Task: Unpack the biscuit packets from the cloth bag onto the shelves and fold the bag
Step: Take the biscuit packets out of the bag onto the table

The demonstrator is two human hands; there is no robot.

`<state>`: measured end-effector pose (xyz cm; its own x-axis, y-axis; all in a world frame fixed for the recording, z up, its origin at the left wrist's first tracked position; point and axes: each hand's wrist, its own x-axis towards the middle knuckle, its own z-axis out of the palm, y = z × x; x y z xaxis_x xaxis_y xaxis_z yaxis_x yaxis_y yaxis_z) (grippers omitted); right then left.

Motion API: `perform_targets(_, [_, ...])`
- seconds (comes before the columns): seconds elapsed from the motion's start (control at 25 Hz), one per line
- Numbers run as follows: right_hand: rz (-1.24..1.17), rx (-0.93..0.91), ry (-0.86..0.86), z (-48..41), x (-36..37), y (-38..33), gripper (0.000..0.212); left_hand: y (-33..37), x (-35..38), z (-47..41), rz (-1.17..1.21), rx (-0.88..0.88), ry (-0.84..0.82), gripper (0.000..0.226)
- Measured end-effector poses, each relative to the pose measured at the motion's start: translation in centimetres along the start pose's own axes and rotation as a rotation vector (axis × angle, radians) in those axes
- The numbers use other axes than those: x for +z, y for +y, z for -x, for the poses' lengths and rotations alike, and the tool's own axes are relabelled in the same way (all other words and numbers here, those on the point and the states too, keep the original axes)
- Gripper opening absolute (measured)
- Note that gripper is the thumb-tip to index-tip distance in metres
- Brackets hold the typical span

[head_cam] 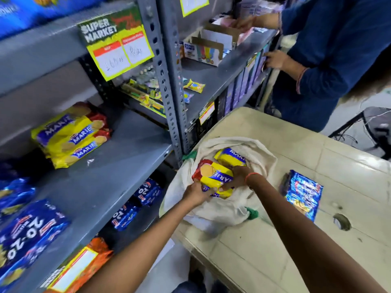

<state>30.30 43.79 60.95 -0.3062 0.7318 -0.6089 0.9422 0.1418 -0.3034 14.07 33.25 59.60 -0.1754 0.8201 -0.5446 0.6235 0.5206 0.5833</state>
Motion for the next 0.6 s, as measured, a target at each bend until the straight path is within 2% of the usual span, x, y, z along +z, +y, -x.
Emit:
perform_targets(0.08, [-0.019, -0.065, 0.055, 0.3, 0.3, -0.3, 0.086, 1.3, 0.4, 0.0, 0.412, -0.096, -0.100, 0.027])
perform_targets(0.16, [-0.118, -0.051, 0.077, 0.6, 0.6, -0.6, 0.095, 2.3, 0.7, -0.3, 0.591, -0.160, -0.140, 0.013])
perform_targets(0.28, [-0.289, -0.017, 0.145, 0.9, 0.6, 0.7, 0.091, 3.0, 1.5, -0.2, 0.636, -0.219, -0.184, 0.010])
perform_targets(0.36, [-0.328, -0.008, 0.210, 1.3, 0.6, 1.4, 0.074, 3.3, 1.8, 0.1, 0.657, -0.208, -0.180, 0.013])
perform_targets(0.44, [-0.443, -0.036, 0.287, 1.7, 0.2, 1.7, 0.056, 3.5, 1.9, 0.3, 0.680, -0.126, -0.101, 0.029])
perform_targets(0.6, [-0.779, -0.149, 0.398, 3.5, -1.9, 1.1, 0.059, 5.9, 0.8, 1.4, 0.742, 0.076, 0.101, 0.050])
